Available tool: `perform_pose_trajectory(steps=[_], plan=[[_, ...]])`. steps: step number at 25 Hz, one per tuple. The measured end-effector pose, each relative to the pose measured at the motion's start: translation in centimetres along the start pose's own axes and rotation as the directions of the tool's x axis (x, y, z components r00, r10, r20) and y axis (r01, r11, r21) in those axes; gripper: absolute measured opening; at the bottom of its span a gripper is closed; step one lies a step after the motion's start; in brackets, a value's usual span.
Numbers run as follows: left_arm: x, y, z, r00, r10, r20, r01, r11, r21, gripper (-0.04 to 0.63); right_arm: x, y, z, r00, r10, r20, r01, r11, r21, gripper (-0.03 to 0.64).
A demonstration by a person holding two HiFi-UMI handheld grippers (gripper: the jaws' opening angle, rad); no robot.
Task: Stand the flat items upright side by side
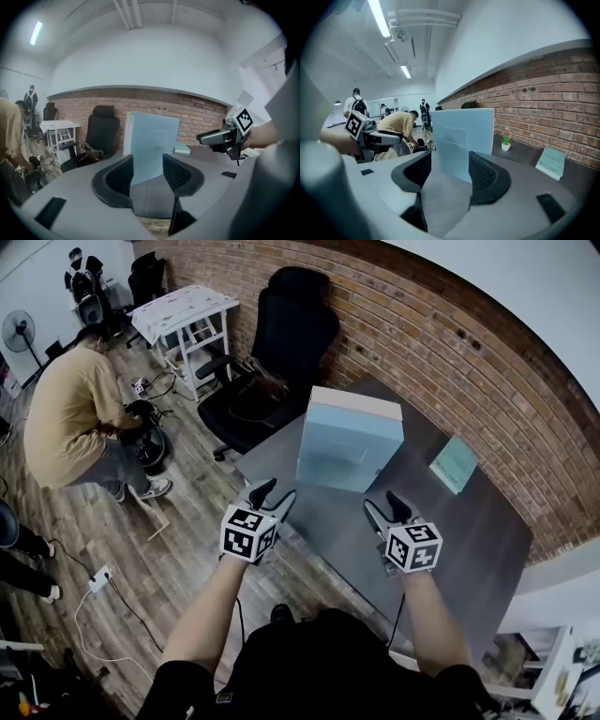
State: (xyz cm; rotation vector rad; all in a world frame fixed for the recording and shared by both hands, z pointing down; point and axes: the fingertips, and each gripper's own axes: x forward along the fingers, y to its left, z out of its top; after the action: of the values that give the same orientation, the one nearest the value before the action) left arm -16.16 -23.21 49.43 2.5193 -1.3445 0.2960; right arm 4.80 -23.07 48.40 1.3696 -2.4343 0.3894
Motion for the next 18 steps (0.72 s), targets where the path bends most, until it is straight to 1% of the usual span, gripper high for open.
perform_pose_trajectory(steps=[2, 4, 5, 7, 10, 11, 14, 18], plan=[[-1.2, -1.3, 1.0, 1.0, -0.014, 0.019, 0.013, 1.0, 0.013, 0.132, -0.9, 0.5, 1.4, 0.999, 0.021, 0.037, -0.02, 1.0, -0.017, 0.233], [-2.3, -2.8, 1.8, 0.999, -0.016, 0.031, 0.015, 0.999, 0.034, 0.097, -1.8, 0.9, 2.6, 0.996, 0.037, 0.076, -0.035, 0.999, -0.029, 0.2], [-2.9, -3.5, 2.2, 0.999, -0.007, 0.041, 0.005, 0.999, 0.043, 0.081, -2.4, 1.1, 3.0, 0.994, 0.046, 0.096, -0.043, 0.999, -0.031, 0.19], [-4.0, -4.7, 2.9, 0.997, 0.038, 0.07, -0.041, 0.998, 0.048, 0.056, -3.8, 1.2, 3.7, 0.988, 0.066, 0.139, -0.064, 0.998, -0.017, 0.163], [-4.8, -6.6, 3.5, 0.988, 0.122, 0.095, -0.126, 0.992, 0.031, 0.028, -6.9, 0.7, 3.8, 0.977, 0.085, 0.193, -0.091, 0.996, 0.02, 0.108], [-5.0, -7.5, 3.5, 0.984, 0.147, 0.096, -0.15, 0.988, 0.023, 0.025, -8.0, 0.5, 3.5, 0.975, 0.093, 0.202, -0.098, 0.995, 0.018, 0.081], [-6.4, -10.8, 3.5, 0.974, 0.206, 0.098, -0.208, 0.978, 0.006, 0.023, -11.3, -0.1, 2.3, 0.969, 0.133, 0.209, -0.134, 0.991, -0.011, 0.025], [-7.9, -15.2, 4.4, 0.963, 0.235, 0.132, -0.236, 0.972, -0.009, 0.018, -14.7, -1.4, 1.4, 0.957, 0.183, 0.224, -0.19, 0.982, 0.007, 0.017]])
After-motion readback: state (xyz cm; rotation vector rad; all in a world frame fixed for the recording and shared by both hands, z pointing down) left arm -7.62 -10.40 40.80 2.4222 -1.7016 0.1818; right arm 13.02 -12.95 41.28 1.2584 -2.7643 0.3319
